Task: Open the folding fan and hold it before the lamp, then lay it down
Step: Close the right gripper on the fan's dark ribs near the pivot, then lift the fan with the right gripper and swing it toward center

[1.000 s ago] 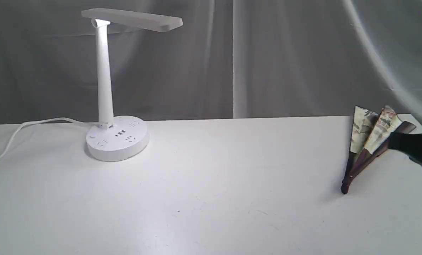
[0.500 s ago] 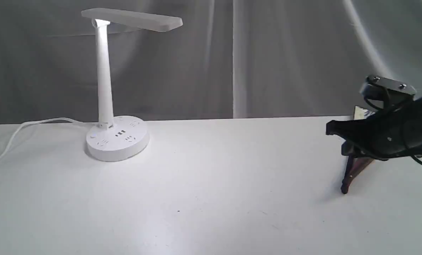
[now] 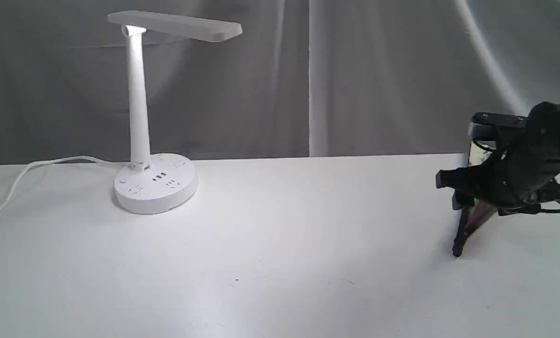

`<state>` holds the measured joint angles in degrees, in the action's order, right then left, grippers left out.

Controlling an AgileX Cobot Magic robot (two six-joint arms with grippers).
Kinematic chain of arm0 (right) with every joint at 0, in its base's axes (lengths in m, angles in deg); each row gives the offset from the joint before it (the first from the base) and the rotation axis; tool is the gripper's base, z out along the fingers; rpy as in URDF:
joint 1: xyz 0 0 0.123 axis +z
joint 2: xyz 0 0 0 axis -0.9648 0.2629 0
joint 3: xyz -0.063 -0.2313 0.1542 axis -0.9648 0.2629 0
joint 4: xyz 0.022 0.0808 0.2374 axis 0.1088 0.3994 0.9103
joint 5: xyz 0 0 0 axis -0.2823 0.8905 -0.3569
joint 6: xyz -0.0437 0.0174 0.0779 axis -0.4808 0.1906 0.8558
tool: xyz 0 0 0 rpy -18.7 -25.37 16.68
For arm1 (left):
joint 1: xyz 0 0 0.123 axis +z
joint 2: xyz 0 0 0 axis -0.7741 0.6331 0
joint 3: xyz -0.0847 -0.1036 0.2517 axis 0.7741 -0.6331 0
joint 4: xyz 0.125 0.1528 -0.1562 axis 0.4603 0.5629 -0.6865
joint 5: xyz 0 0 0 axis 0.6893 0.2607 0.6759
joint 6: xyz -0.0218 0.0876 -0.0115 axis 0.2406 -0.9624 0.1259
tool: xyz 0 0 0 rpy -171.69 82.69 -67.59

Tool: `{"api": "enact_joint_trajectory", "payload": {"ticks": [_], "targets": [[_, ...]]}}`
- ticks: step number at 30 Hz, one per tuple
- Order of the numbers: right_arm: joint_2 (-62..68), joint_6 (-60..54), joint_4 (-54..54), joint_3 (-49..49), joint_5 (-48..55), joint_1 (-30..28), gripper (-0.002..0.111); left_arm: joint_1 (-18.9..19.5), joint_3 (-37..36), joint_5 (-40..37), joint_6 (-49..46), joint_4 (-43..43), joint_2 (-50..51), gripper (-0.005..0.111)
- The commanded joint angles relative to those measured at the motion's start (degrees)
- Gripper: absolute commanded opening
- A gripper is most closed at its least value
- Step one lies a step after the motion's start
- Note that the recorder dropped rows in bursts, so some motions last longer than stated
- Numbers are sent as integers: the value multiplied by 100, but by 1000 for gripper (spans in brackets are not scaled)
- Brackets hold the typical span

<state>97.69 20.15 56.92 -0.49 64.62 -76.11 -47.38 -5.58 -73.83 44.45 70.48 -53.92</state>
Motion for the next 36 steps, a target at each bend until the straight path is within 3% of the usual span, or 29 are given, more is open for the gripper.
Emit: {"api": "enact_joint_trajectory", "payload": {"ticks": [1,15,17,28,36], "targets": [[132,1149,-767,-80,-11,3,63,-2,-28,15,-9,-4,-29,0],[737,1810,-713,-80,-697,3,61,-2,-28,15,14,-18,-29,0],[782,1810,-713,-80,-697,3,56,-2,-28,15,14,-18,-29,0],[1020,1624,-728,-80,-706,3,0,-2,-28,15,14,-18,-29,0],[764,802,-728,-80,-446,3,0,-2,-28,132,14,-18,-29,0]]}}
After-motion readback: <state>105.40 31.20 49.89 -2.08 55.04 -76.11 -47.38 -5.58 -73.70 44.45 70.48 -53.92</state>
